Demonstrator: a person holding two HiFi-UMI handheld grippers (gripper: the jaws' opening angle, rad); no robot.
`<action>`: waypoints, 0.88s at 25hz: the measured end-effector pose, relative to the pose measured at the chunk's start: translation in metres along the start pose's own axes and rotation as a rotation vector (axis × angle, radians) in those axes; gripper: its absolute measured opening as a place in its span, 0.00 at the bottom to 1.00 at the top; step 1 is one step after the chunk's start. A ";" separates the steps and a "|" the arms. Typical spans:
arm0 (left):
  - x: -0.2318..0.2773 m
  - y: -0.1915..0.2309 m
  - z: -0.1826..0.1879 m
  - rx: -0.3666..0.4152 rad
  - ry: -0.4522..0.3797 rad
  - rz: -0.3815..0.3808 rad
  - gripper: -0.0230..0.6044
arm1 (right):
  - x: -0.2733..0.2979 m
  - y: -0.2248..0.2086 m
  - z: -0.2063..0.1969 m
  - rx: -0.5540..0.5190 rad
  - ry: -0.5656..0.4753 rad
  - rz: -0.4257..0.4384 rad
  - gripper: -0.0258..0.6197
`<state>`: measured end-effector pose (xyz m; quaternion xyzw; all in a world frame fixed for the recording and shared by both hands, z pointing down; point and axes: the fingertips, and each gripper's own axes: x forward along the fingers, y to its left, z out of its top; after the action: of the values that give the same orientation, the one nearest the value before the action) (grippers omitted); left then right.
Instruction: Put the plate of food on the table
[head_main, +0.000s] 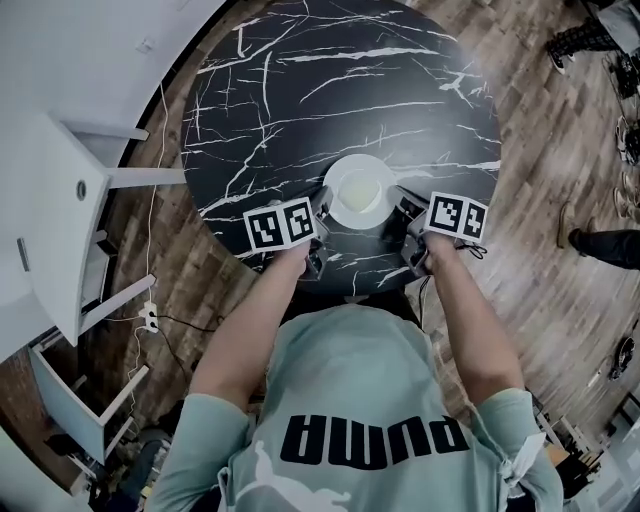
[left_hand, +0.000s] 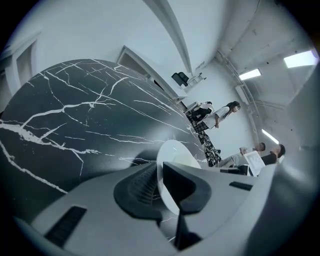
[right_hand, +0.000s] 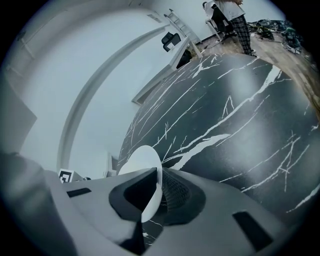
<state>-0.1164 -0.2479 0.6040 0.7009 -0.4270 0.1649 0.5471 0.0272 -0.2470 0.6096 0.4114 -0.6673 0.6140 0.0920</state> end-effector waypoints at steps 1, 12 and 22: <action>0.003 0.002 0.000 0.005 0.007 0.003 0.11 | 0.002 -0.003 0.000 -0.001 -0.002 -0.008 0.09; 0.031 0.007 -0.001 0.088 0.069 0.037 0.11 | 0.013 -0.027 0.005 -0.026 -0.016 -0.095 0.10; 0.043 0.014 -0.008 0.153 0.101 0.070 0.13 | 0.019 -0.037 0.006 -0.065 -0.030 -0.173 0.11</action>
<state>-0.1001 -0.2590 0.6455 0.7160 -0.4093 0.2514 0.5066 0.0420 -0.2575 0.6477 0.4736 -0.6500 0.5756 0.1478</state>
